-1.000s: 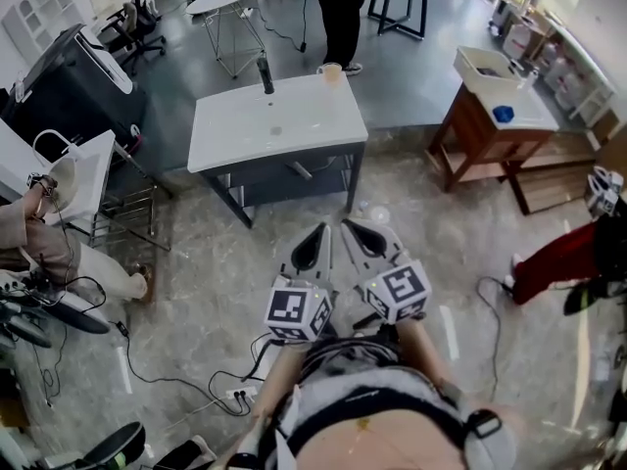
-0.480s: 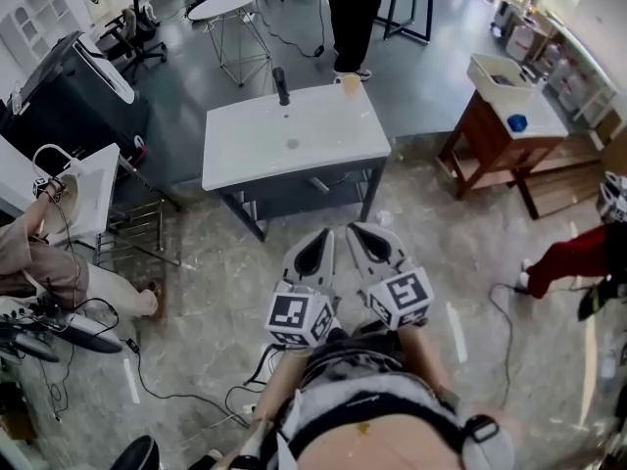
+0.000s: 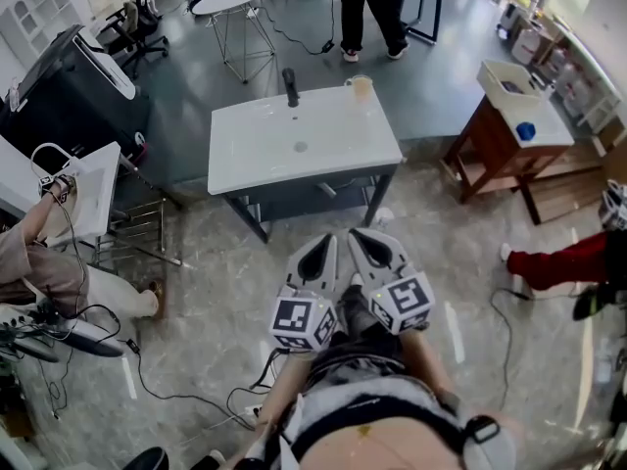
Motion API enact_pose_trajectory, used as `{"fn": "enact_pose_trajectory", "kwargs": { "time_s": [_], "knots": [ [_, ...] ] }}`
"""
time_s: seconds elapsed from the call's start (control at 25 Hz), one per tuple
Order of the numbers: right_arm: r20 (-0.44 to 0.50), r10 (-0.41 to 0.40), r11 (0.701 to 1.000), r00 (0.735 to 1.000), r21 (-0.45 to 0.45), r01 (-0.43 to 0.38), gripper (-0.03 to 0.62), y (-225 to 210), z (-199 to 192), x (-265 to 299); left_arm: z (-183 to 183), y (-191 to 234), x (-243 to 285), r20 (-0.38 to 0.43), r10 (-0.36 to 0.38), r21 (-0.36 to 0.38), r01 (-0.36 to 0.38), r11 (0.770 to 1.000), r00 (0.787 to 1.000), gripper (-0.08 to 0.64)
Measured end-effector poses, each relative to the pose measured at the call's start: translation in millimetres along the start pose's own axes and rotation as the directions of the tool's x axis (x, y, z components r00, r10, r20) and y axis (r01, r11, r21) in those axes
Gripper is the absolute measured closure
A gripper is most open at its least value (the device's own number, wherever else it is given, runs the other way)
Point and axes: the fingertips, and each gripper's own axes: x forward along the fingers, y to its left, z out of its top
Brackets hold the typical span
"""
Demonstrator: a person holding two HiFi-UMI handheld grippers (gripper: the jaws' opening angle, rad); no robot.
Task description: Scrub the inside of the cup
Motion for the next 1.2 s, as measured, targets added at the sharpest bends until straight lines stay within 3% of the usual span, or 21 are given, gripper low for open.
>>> {"fn": "enact_pose_trajectory", "kwargs": {
  "time_s": [0.36,0.84,1.2],
  "knots": [
    [0.006,0.037,0.999,0.999,-0.012,-0.037,0.591,-30.0,11.5,50.7,15.1,29.9,45.9,0.006,0.03,0.004,-0.03,1.0,1.0,0.545],
    [0.017,0.062,0.998,0.998,0.0,-0.062,0.591,-121.1,33.2,104.2,41.9,43.1,151.4,0.016,0.053,0.027,-0.054,0.998,0.998,0.545],
    [0.015,0.121,0.993,0.993,-0.018,-0.12,0.591,-172.4,34.6,128.5,39.0,46.3,206.4,0.013,0.1,0.019,-0.1,0.995,0.995,0.545]
  ]
}}
